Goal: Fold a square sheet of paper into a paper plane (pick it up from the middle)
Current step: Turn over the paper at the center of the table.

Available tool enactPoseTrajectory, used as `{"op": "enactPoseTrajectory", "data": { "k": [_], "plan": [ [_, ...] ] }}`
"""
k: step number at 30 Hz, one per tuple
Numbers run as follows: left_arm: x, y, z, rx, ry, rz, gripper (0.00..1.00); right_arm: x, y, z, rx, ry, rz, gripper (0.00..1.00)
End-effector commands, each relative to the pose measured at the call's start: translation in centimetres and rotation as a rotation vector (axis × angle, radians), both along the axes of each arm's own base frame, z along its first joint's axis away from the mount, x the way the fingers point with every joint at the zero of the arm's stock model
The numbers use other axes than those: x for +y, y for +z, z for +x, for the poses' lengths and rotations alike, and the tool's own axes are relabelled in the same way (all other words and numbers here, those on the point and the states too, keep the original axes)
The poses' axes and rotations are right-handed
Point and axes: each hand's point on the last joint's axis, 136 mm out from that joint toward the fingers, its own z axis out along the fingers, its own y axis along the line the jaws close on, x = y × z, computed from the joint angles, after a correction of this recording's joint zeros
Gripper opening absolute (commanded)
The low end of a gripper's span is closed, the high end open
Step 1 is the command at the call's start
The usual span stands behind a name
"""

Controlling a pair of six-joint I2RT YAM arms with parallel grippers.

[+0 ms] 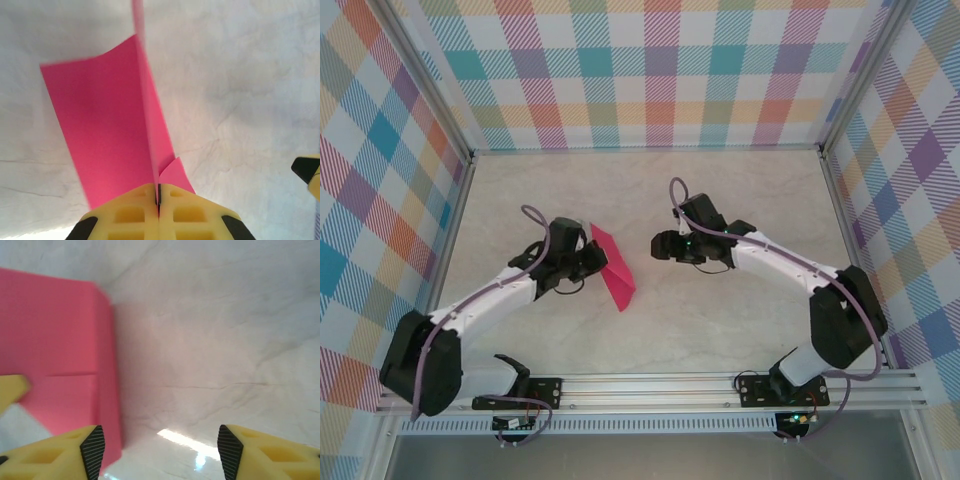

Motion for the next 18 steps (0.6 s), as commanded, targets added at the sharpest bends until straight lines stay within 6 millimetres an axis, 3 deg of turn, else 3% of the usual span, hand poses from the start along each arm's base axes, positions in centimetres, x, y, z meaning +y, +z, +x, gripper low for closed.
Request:
{"op": "enactPoseTrajectory", "data": {
  "k": [1,4,8,14,18],
  "plan": [
    [5.1,0.5,-2.5,0.059,0.018,0.326,0.04,-3.3,-1.2,0.2,-0.009,-0.101,-0.090,0.72],
    [7.3,2.1,-2.6,0.073,0.051,0.474,0.05,-4.9,-1.2,0.4,-0.018,-0.154,-0.118,0.77],
    [8.8,2.7,-2.2,0.097,0.069,0.650,0.05,-6.6,-1.6,0.2,-0.007,-0.221,-0.146,0.81],
    [7.8,1.5,-0.7,0.134,0.030,0.904,0.05,-8.6,-2.4,-0.2,0.012,-0.295,-0.191,0.84],
    [5.9,0.4,0.5,0.147,-0.017,1.074,0.05,-9.8,-2.5,-0.6,0.011,-0.336,-0.214,0.85]
  ]
}}
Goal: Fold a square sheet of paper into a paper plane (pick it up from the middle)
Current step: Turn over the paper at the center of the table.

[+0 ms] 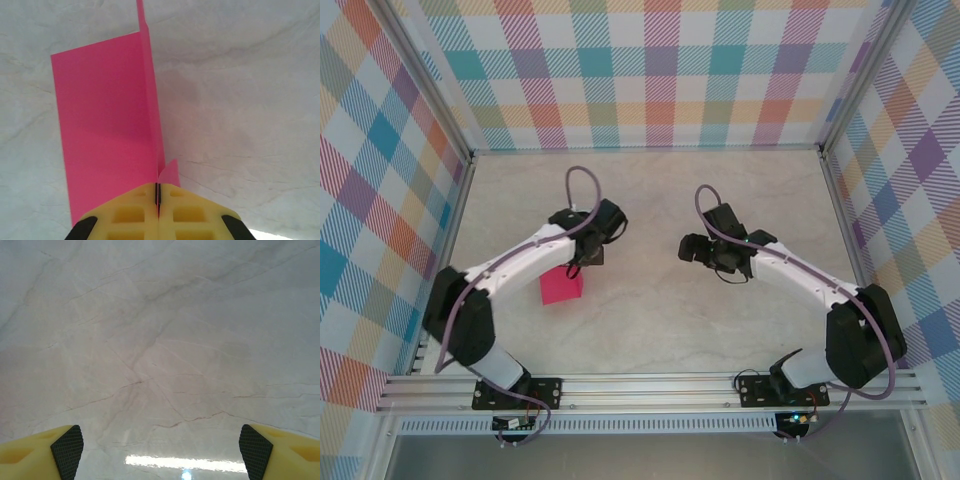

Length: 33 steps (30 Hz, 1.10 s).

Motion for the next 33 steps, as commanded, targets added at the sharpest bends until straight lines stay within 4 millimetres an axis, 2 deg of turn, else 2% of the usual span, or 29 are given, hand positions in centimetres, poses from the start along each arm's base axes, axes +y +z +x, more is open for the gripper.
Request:
{"op": "enactPoseTrajectory", "data": {
  "k": [1,7,13,16,20,25,28,30,33],
  "plan": [
    [0.1,0.3,0.4,0.012,-0.042,0.213,0.05,-2.0,-0.2,-0.7,0.008,-0.074,-0.044,0.85],
    [-4.8,-3.5,1.4,0.073,-0.134,0.321,0.07,-4.0,-0.2,-1.4,0.008,-0.159,-0.045,0.85],
    [-10.2,-7.3,1.0,0.132,-0.203,0.208,0.10,-4.9,-0.4,-2.1,0.020,-0.202,-0.039,0.87],
    [-12.0,-8.8,0.6,0.159,-0.221,0.164,0.14,-5.1,-0.7,-2.4,0.033,-0.208,-0.043,0.88],
    [-12.9,-9.9,0.4,0.182,-0.218,0.135,0.19,-5.0,-1.0,-2.5,0.045,-0.207,-0.037,0.91],
    [-14.1,-10.5,0.3,0.198,-0.224,0.070,0.31,-4.8,-1.1,-2.6,0.051,-0.201,-0.026,0.92],
    [-14.9,-10.2,0.3,0.199,-0.230,0.023,0.33,-4.7,-1.0,-2.7,0.052,-0.202,-0.018,0.92],
    [-15.8,-9.1,0.2,0.192,-0.243,-0.038,0.34,-4.7,-0.8,-2.7,0.047,-0.204,-0.009,0.92],
    [-17.7,-5.7,0.0,0.151,-0.274,-0.184,0.39,-4.7,-0.6,-2.8,0.044,-0.201,-0.001,0.95]
  ]
}}
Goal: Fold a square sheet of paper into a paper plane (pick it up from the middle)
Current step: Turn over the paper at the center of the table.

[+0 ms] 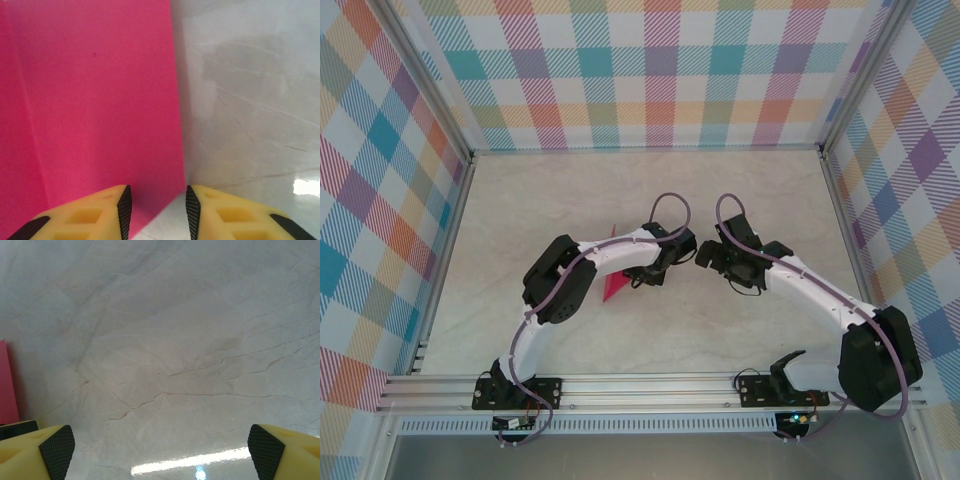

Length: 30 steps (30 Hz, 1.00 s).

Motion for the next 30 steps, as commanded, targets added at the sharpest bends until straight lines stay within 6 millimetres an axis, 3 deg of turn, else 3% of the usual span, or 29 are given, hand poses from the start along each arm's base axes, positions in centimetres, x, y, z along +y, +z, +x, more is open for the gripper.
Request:
{"op": "enactPoseTrajectory", "data": {
  "k": [1,6,10,15,22,26,30],
  "plan": [
    [-3.6,6.1,-0.1,-0.058,-0.030,-0.254,0.41,-0.2,0.2,-0.6,0.006,-0.003,0.023,0.96],
    [-3.7,11.5,-0.1,-0.127,-0.024,-0.471,0.47,1.5,0.3,-0.4,-0.003,0.076,0.085,1.00],
    [-0.6,12.9,0.3,-0.165,0.068,-0.594,0.52,5.2,0.2,-0.3,0.020,0.215,0.221,1.00],
    [5.1,11.4,0.8,-0.170,0.233,-0.665,0.57,10.1,-0.2,-1.1,0.082,0.357,0.412,1.00],
    [11.4,7.3,0.4,-0.146,0.461,-0.716,0.60,16.8,-0.5,-3.3,0.163,0.492,0.527,0.97],
    [13.2,5.8,-0.2,-0.139,0.528,-0.720,0.61,19.6,-1.3,-4.6,0.222,0.521,0.565,0.89],
    [13.8,5.1,-0.5,-0.128,0.548,-0.718,0.62,21.2,-2.4,-5.3,0.256,0.520,0.582,0.73]
  ]
}}
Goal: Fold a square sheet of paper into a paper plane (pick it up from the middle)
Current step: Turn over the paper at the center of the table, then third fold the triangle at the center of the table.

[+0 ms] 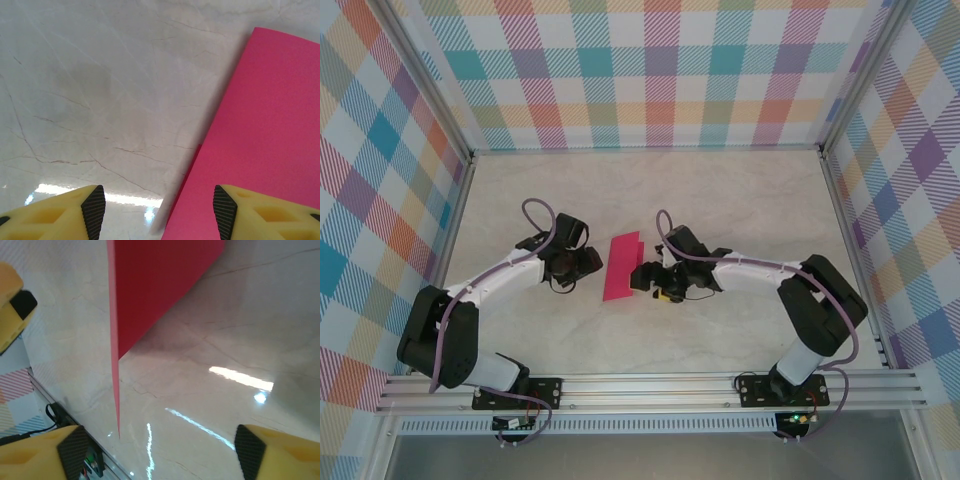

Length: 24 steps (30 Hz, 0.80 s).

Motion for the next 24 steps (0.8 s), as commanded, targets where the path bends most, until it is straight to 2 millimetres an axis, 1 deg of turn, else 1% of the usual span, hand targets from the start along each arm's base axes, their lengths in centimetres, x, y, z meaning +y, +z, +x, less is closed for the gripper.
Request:
{"op": "enactPoseTrajectory", "data": {
  "k": [1,5,8,10,13,16,17,19,21,22,24],
  "plan": [
    [-0.1,0.6,0.5,-0.030,0.022,-0.054,0.62,2.2,1.2,0.3,0.015,-0.003,0.076,0.68],
    [0.0,0.6,0.5,-0.030,0.024,-0.058,0.62,2.8,1.1,0.3,0.027,-0.020,0.096,0.53],
    [0.0,0.8,0.6,-0.034,0.023,-0.062,0.63,2.9,0.6,0.6,0.036,-0.054,0.095,0.41],
    [-0.1,0.7,0.5,-0.031,0.023,-0.065,0.63,2.9,0.1,1.1,0.036,-0.092,0.091,0.34],
    [-0.3,0.8,0.6,-0.034,0.019,-0.076,0.63,3.3,-0.2,1.5,0.035,-0.103,0.105,0.19],
    [-0.5,1.1,0.6,-0.044,0.009,-0.091,0.63,3.3,-0.4,1.5,0.028,-0.089,0.096,0.07],
    [-0.8,1.3,0.6,-0.048,0.001,-0.102,0.63,3.1,-0.4,1.4,0.021,-0.081,0.085,0.04],
    [-1.5,1.6,0.7,-0.063,-0.025,-0.143,0.63,2.5,-0.6,1.1,0.010,-0.054,0.056,0.02],
    [-2.6,2.0,0.9,-0.081,-0.065,-0.197,0.62,2.1,-0.3,0.7,-0.024,0.016,0.051,0.02],
    [-3.2,2.1,0.8,-0.082,-0.091,-0.227,0.62,1.8,-0.1,0.2,-0.033,0.071,0.047,0.03],
    [-4.4,2.6,1.2,-0.113,-0.128,-0.283,0.60,1.2,0.0,-0.6,-0.036,0.171,0.019,0.04]
  ]
}}
